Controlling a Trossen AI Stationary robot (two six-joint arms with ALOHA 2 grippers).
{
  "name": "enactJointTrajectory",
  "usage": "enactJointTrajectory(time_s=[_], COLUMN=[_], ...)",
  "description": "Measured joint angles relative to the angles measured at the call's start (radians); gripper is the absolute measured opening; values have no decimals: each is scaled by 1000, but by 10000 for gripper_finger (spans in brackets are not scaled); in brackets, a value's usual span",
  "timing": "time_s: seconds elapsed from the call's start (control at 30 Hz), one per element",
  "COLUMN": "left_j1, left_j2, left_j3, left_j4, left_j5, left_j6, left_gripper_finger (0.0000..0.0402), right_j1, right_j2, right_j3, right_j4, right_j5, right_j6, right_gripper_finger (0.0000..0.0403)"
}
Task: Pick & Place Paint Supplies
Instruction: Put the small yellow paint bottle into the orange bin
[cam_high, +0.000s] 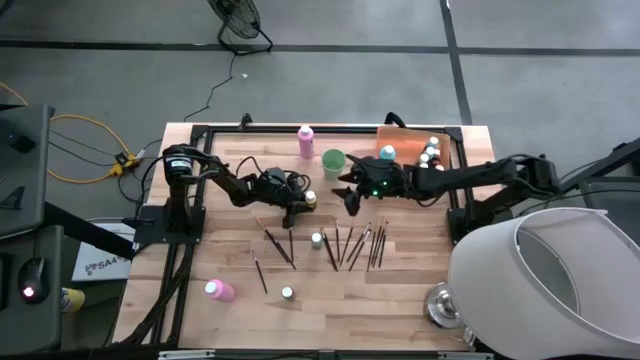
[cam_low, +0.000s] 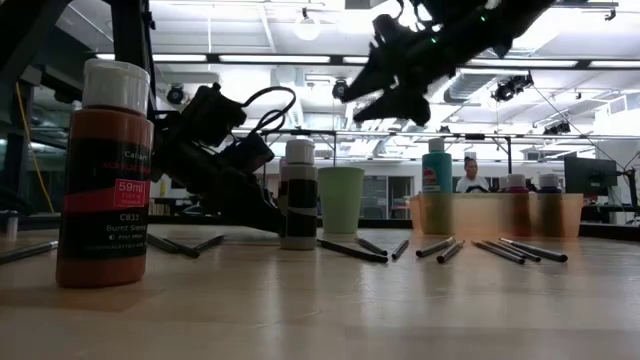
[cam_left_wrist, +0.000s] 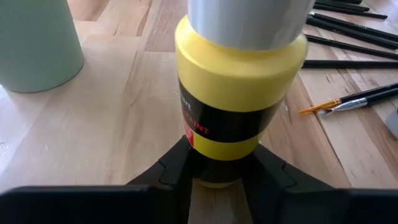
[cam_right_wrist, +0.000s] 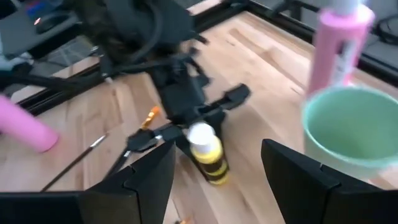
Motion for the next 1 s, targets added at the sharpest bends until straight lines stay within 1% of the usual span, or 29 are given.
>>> enactJointTrajectory(time_s=[0.17, 0.23, 0.33, 0.5, 0.67, 0.73, 0.83, 1.0], left_j1=[0, 0, 0, 0, 0, 0, 0, 0], left_j2=[0, 0, 0, 0, -23, -45, -92, -160], left_j3=[0, 0, 0, 0, 31, 45, 63, 114], left_j4=[0, 1, 5, 33, 16, -16, -95, -260], left_j5=[0, 0, 0, 0, 9, 19, 15, 5], left_j6=[-26, -26, -27, -33, -47, -46, -33, -11], left_gripper_finger=[110, 111, 112, 113, 114, 114, 114, 114], right_j1=[9, 0, -15, -28, -30, -29, -20, -15], right_j2=[2, 2, 2, 74, 178, 222, 277, 295], right_j3=[127, 184, 269, 416, 549, 586, 624, 646], right_j4=[-140, -230, -354, -561, -697, -731, -769, -761], right_j5=[12, 28, 24, -26, -90, -114, -120, -116], right_j6=[-106, -119, -137, -149, -242, -291, -331, -367], right_gripper_finger=[232, 232, 232, 232, 232, 232, 232, 232])
